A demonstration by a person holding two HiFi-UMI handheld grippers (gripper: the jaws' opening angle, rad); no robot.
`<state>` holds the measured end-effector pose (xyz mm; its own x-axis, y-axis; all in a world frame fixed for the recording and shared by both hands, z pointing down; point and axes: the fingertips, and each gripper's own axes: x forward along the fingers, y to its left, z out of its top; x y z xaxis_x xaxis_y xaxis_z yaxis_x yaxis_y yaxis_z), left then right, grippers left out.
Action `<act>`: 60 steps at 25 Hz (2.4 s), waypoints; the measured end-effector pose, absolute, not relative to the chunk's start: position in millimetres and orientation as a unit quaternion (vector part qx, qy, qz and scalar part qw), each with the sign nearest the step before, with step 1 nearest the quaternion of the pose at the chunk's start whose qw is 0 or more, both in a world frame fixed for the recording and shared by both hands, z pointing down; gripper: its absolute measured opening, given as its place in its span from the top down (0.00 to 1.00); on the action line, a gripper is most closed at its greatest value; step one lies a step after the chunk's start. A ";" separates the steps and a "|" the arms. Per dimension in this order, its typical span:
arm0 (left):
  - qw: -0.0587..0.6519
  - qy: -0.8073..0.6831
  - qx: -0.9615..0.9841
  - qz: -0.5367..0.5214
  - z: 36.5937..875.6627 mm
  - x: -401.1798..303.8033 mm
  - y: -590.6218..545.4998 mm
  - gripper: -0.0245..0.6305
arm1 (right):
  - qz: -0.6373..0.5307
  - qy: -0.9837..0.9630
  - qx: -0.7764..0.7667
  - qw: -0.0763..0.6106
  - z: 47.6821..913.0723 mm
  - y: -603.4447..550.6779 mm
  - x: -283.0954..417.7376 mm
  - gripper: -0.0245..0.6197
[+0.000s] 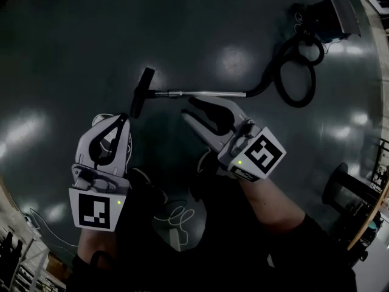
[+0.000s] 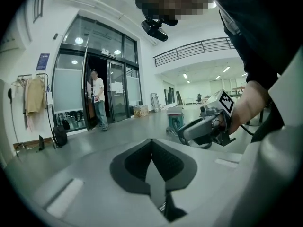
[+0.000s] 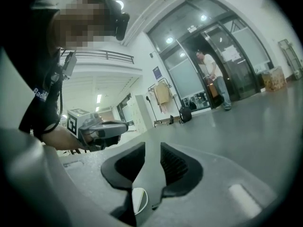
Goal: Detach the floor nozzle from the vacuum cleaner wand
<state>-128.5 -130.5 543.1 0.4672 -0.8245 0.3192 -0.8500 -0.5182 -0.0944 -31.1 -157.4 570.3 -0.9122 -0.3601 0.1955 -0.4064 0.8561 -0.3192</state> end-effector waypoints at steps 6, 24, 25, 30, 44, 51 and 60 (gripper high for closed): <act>0.076 -0.455 0.877 0.138 628.2 -119.3 -150.5 0.96 | 0.166 -0.972 0.151 0.075 651.1 -160.9 -37.1 0.82; 0.053 -0.303 0.901 0.305 891.5 -110.3 -179.9 0.90 | 0.104 -0.961 0.025 0.253 849.4 -166.3 -49.0 0.75; 0.049 -0.292 0.898 0.326 907.3 -110.2 -178.3 0.89 | 0.101 -0.957 0.020 0.272 866.7 -165.0 -49.8 0.74; 0.022 -0.233 0.874 0.426 986.2 -108.5 -169.7 0.79 | 0.061 -0.920 0.007 0.387 958.0 -163.3 -50.7 0.68; -0.102 -0.127 0.788 0.593 1088.9 -113.2 -162.4 0.64 | -0.062 -0.833 -0.055 0.547 1107.1 -161.0 -51.8 0.62; -0.114 -0.105 0.748 0.646 1117.4 -130.0 -166.7 0.69 | -0.028 -0.832 -0.043 0.552 1119.0 -164.2 -56.0 0.62; 0.102 0.010 0.808 0.580 1078.6 -107.9 -129.1 0.70 | -0.054 -0.820 -0.080 0.564 1090.7 -139.3 -42.1 0.62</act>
<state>-107.9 -129.1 1078.6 0.3268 0.1344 0.9355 -0.1029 -0.9789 0.1766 -42.1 -139.3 1090.7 -0.3517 0.0715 0.9334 0.1923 0.9813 -0.0027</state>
